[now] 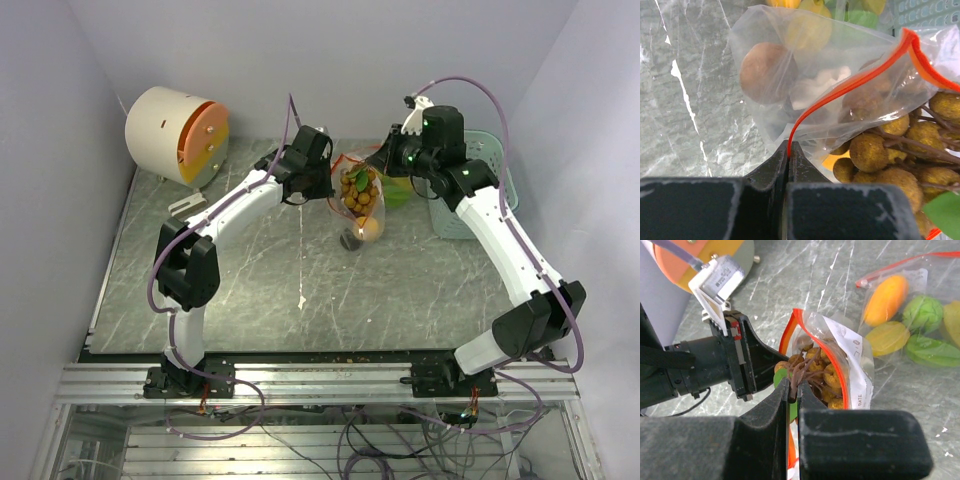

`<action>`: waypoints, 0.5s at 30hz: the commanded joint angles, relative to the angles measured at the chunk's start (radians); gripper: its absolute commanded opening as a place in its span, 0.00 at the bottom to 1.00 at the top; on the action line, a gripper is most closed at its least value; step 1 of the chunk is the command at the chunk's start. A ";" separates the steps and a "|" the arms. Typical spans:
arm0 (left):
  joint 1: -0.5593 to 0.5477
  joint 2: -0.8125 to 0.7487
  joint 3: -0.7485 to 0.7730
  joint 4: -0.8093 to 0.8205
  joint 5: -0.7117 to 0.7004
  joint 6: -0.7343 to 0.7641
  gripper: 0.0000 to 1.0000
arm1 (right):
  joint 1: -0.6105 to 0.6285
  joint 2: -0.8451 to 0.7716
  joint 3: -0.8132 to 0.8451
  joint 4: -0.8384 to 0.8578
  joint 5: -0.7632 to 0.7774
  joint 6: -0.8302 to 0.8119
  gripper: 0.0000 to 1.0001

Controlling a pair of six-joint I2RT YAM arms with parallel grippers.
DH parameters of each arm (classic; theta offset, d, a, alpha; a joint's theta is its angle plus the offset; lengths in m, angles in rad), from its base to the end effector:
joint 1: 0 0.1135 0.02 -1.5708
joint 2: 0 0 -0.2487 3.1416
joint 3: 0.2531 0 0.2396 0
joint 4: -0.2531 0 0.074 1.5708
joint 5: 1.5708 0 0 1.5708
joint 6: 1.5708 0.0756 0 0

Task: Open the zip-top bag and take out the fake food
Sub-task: Pick up the fake fruit from the zipper food storage bag.

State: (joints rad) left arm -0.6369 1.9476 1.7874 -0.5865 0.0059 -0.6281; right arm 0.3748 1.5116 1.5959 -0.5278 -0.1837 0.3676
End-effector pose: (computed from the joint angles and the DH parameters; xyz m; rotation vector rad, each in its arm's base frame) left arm 0.3694 -0.2738 0.2654 0.0137 2.4066 -0.6276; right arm 0.3349 0.1466 0.3774 -0.1276 2.0644 0.6506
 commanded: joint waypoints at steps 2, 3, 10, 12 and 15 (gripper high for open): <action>-0.001 0.020 0.020 -0.003 0.023 0.023 0.08 | -0.019 -0.030 0.092 0.121 0.017 0.019 0.00; 0.000 0.024 0.027 -0.007 0.023 0.026 0.07 | -0.026 -0.027 0.105 0.123 0.017 0.020 0.00; -0.001 0.040 0.044 -0.018 0.025 0.033 0.07 | -0.091 0.001 0.181 0.161 -0.063 0.074 0.00; 0.000 0.043 0.047 -0.019 0.027 0.034 0.07 | -0.099 0.003 0.174 0.193 -0.112 0.118 0.00; 0.002 0.046 0.052 -0.022 0.026 0.040 0.07 | -0.120 -0.010 0.107 0.284 -0.202 0.193 0.00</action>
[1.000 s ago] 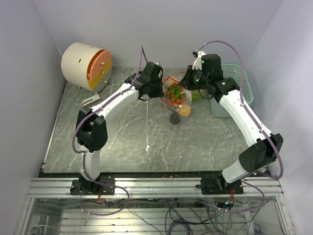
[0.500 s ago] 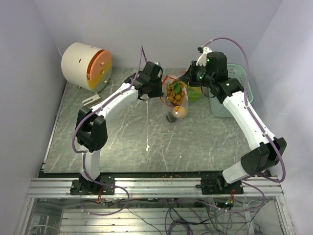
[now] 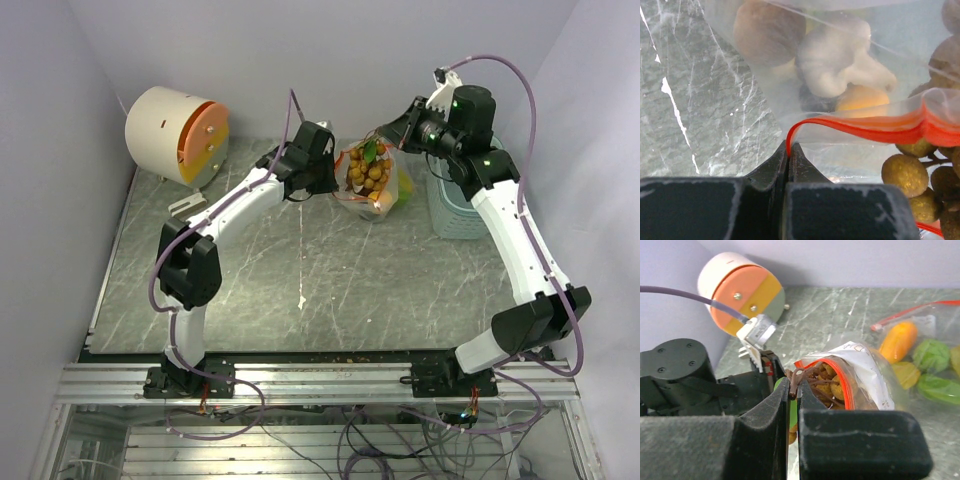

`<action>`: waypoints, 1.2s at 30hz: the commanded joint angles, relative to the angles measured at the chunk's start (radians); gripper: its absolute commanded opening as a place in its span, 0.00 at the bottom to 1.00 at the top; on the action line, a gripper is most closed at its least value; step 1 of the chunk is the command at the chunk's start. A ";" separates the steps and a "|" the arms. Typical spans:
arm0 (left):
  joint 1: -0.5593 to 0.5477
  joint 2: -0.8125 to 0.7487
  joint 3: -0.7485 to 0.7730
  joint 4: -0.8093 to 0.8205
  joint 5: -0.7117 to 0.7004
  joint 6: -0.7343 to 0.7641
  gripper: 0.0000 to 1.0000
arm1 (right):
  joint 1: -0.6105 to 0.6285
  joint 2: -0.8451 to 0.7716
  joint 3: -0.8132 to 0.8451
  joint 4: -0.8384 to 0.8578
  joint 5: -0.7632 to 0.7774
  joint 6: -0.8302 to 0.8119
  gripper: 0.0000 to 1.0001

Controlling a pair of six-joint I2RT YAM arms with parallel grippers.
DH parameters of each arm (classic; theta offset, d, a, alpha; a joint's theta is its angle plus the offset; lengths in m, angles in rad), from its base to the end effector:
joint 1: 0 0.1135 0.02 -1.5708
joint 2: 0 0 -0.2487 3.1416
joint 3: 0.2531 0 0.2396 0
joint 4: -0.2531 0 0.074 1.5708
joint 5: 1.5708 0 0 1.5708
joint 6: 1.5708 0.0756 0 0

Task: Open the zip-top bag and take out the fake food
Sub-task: Pick up the fake fruit from the zipper food storage bag.

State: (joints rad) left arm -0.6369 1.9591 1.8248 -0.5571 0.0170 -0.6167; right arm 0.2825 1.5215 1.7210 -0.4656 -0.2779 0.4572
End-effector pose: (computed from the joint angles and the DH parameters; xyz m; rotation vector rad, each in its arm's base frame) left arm 0.3749 -0.2789 0.2767 0.0332 2.3547 -0.6660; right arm 0.3445 0.1216 0.4281 -0.0362 1.8966 0.7668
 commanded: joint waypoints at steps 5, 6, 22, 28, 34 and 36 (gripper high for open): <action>0.009 0.034 0.012 -0.048 0.020 0.026 0.07 | -0.032 -0.005 -0.071 0.358 -0.297 0.195 0.00; 0.013 0.033 0.009 -0.045 0.021 0.023 0.07 | -0.029 0.003 -0.072 0.365 -0.332 0.204 0.00; 0.059 -0.047 -0.073 0.042 0.045 -0.035 0.28 | 0.001 -0.044 -0.297 0.329 -0.392 0.156 0.00; 0.065 -0.077 -0.078 0.042 0.041 -0.029 0.59 | -0.007 -0.023 -0.235 0.376 -0.425 0.167 0.00; 0.069 -0.123 -0.090 0.049 0.020 -0.023 0.68 | -0.016 -0.014 -0.304 0.766 -0.586 0.443 0.00; 0.069 -0.127 -0.091 0.049 0.018 -0.023 0.68 | -0.020 -0.007 -0.323 0.880 -0.618 0.530 0.00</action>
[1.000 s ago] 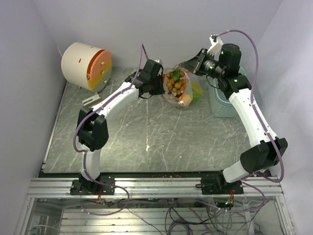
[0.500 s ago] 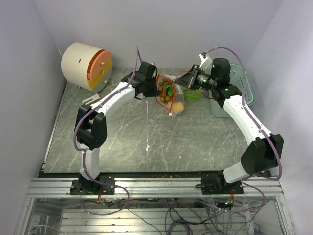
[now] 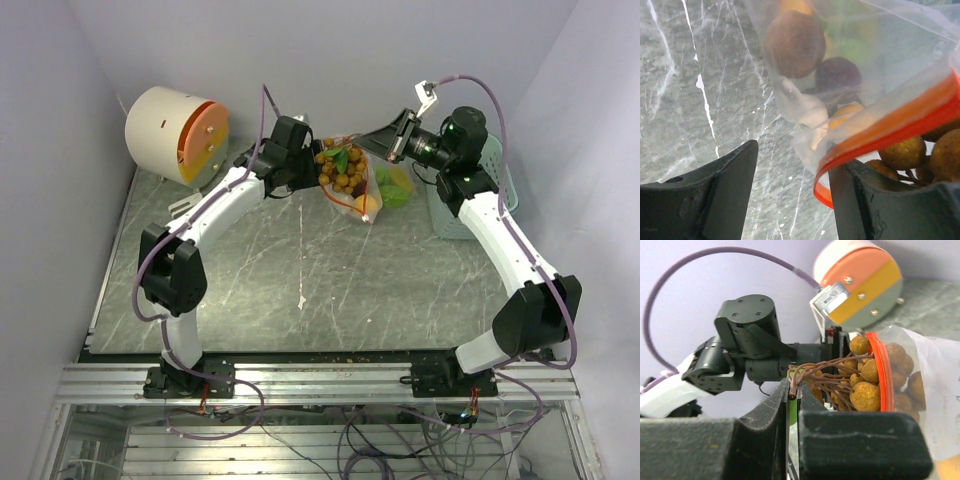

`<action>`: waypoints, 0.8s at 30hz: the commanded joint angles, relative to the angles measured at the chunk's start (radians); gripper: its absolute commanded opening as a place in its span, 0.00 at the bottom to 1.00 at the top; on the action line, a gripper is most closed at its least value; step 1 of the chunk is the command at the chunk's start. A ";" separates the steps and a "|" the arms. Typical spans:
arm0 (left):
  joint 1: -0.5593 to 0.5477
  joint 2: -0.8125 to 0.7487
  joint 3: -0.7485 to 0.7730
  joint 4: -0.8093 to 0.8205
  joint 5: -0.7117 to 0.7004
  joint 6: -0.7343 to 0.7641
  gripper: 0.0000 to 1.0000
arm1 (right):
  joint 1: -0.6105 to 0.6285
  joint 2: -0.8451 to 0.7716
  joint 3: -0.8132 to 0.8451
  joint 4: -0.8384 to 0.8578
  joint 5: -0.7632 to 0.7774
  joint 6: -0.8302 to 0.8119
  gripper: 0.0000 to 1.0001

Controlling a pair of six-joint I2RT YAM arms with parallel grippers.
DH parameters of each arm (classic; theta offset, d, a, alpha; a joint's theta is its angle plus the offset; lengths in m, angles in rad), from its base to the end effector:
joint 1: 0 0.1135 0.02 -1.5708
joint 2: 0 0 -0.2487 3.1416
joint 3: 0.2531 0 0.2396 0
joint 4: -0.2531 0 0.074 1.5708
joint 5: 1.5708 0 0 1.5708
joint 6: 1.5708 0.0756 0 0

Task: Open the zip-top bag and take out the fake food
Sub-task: Pick up the fake fruit from the zipper food storage bag.

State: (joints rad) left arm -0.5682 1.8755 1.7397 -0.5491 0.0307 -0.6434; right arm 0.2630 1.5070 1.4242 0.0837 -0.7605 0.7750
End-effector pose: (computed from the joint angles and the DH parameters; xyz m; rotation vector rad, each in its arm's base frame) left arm 0.3767 -0.2432 0.2842 -0.0711 2.3453 -0.6634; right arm 0.3428 0.1463 0.4024 -0.2181 1.7419 1.3749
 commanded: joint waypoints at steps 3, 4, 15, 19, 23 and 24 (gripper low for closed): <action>0.002 -0.043 -0.019 0.048 0.009 0.000 0.66 | -0.023 0.019 -0.077 0.533 -0.155 0.360 0.00; 0.003 -0.041 -0.025 0.052 0.013 -0.003 0.66 | -0.030 0.024 -0.094 0.604 -0.157 0.419 0.00; 0.021 -0.062 -0.019 0.056 0.029 0.006 0.82 | -0.036 0.000 -0.070 0.194 -0.056 0.109 0.00; 0.026 -0.054 -0.035 0.065 0.042 0.003 0.76 | -0.057 -0.004 -0.058 0.221 -0.055 0.139 0.00; 0.028 -0.038 -0.041 0.076 0.065 -0.006 0.74 | -0.090 0.015 -0.142 0.603 -0.096 0.441 0.00; 0.028 -0.033 -0.041 0.077 0.068 -0.007 0.73 | -0.098 0.034 -0.173 0.792 -0.095 0.551 0.00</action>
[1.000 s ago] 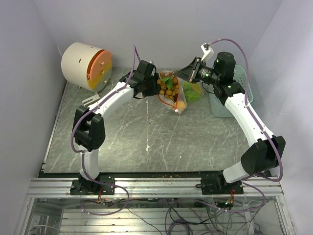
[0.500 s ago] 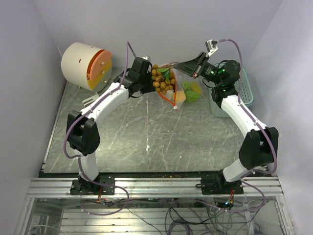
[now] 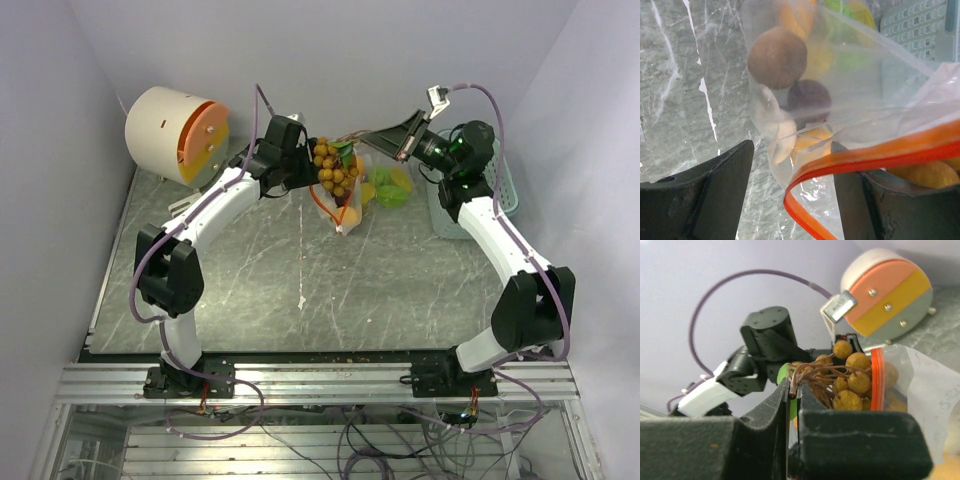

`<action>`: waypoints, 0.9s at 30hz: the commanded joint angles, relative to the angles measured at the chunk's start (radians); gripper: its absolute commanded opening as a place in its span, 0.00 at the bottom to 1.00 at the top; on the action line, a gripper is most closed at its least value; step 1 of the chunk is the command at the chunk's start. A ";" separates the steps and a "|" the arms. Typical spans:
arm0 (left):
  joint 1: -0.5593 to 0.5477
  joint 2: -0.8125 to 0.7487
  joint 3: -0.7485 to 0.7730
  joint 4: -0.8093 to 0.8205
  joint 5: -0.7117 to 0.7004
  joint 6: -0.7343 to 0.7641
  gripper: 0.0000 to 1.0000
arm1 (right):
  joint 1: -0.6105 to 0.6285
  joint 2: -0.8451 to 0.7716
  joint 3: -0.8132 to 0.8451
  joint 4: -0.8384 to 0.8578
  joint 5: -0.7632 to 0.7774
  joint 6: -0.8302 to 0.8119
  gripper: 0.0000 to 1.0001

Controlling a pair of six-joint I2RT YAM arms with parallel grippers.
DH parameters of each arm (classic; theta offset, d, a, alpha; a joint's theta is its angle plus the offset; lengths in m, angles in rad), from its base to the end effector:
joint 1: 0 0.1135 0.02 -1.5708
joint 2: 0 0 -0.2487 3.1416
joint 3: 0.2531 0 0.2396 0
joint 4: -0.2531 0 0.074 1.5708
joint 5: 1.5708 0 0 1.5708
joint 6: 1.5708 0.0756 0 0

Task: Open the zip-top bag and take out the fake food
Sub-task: Pick up the fake fruit from the zipper food storage bag.

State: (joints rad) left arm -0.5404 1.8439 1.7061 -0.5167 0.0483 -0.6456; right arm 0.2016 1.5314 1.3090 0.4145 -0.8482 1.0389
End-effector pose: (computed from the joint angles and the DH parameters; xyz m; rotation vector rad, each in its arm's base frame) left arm 0.3786 -0.2314 0.2895 -0.0943 2.3156 -0.6851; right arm 0.3525 0.1299 0.3930 -0.1365 1.6509 1.5583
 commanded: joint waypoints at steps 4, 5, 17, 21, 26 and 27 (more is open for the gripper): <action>0.002 0.009 -0.001 0.049 0.063 -0.005 0.73 | -0.051 0.088 -0.119 0.849 0.041 0.587 0.00; 0.002 0.009 0.000 0.048 0.064 -0.003 0.73 | -0.054 0.104 -0.117 0.884 0.038 0.614 0.00; 0.012 -0.030 -0.066 0.070 0.071 -0.018 0.09 | -0.058 0.100 -0.072 0.763 -0.014 0.525 0.00; 0.013 -0.041 -0.066 0.074 0.068 -0.019 0.07 | -0.053 0.069 -0.098 0.709 -0.031 0.477 0.00; 0.013 -0.053 -0.089 0.087 0.068 -0.032 0.07 | -0.059 0.032 -0.038 0.579 -0.061 0.377 0.00; 0.013 -0.054 -0.093 0.094 0.071 -0.036 0.07 | -0.060 0.046 -0.037 0.633 -0.066 0.421 0.00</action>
State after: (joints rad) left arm -0.5335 1.8320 1.6333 -0.4637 0.0990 -0.6643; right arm 0.1493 1.6119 1.2205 0.9859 -0.9012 1.4532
